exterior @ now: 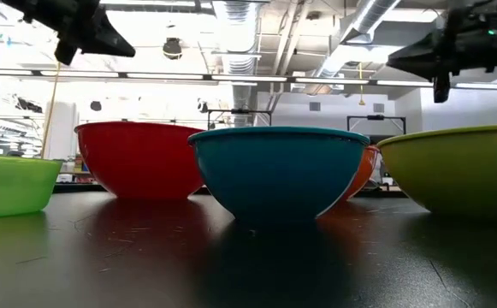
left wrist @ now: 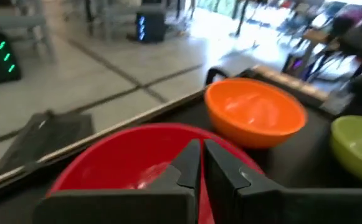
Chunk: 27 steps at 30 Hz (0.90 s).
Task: Nest bowls inside each other
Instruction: Stack the orange bowl on top of the red bowl
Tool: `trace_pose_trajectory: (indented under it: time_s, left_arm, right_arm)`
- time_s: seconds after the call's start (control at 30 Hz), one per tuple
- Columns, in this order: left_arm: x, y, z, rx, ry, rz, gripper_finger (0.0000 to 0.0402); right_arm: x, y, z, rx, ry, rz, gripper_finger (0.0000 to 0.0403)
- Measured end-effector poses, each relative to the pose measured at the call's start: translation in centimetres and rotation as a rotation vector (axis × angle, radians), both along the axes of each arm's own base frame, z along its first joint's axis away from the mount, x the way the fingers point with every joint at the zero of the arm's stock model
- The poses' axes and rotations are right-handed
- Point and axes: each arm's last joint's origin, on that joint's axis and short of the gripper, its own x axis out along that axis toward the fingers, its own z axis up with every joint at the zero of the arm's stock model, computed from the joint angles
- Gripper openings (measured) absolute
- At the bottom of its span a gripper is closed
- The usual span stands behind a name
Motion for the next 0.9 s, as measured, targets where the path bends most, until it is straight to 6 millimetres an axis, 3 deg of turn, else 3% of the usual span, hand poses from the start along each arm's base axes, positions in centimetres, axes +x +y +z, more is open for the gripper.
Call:
trace_pose_trajectory:
  time_s: [0.23, 0.4, 0.5, 0.6, 0.7, 0.9]
  left_arm:
    - [-1.1, 1.9, 1.3, -0.139, 0.088, 0.025, 0.0086]
    - [-1.5, 3.4, 0.9, -0.218, 0.115, 0.046, 0.0156]
    - [-1.6, 4.0, 0.8, -0.253, 0.112, 0.05, 0.019]
    - [-1.7, 4.5, 0.8, -0.284, 0.104, 0.047, 0.0216]
    - [-1.8, 4.8, 0.8, -0.31, 0.098, 0.029, 0.0234]
    - [-1.8, 5.0, 0.7, -0.33, 0.102, -0.015, 0.0247]
  right_arm:
    - [2.6, -2.2, 2.8, 0.086, 0.295, -0.178, 0.0122]
    - [4.8, -5.8, 4.1, 0.255, 0.565, -0.279, 0.0177]
    - [6.0, -8.7, 5.0, 0.363, 0.635, -0.274, 0.021]
    - [7.0, -11.6, 5.3, 0.481, 0.693, -0.241, 0.0239]
    - [7.8, -14.1, 4.4, 0.581, 0.776, -0.248, 0.0256]
    - [9.4, -16.6, 2.9, 0.623, 0.872, -0.206, 0.026]
